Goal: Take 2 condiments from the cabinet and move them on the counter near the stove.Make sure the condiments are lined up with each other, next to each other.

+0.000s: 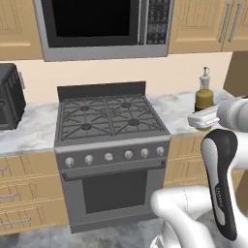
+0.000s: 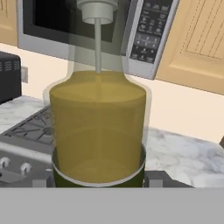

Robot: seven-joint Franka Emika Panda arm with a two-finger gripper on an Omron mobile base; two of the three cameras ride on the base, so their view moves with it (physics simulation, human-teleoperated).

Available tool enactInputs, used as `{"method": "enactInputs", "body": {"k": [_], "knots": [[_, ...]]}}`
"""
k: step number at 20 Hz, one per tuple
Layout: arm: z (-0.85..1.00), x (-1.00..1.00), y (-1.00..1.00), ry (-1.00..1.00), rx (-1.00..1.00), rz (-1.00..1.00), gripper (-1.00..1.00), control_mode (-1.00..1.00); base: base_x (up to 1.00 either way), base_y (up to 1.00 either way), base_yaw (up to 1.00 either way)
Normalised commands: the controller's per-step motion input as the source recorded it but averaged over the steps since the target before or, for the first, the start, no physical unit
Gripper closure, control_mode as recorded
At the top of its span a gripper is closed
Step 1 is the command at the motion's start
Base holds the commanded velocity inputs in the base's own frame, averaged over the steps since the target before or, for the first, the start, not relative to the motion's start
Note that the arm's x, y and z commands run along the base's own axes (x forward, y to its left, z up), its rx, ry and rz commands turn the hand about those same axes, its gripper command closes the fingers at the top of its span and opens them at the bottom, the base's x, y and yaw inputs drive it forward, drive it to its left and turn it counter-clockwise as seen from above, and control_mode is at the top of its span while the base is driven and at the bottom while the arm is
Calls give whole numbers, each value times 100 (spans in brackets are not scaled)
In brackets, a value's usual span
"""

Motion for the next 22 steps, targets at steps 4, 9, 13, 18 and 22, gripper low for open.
{"method": "enactInputs", "body": {"k": [4,9,13,18,22], "knots": [[0,0,0,0,0,0,100,100,52,18,-13],[0,0,0,0,0,0,100,100,55,22,-12],[0,0,0,0,0,0,100,100,55,26,-11],[0,0,0,0,0,0,100,100,53,27,-10],[0,0,0,0,0,0,100,100,54,28,-10]]}}
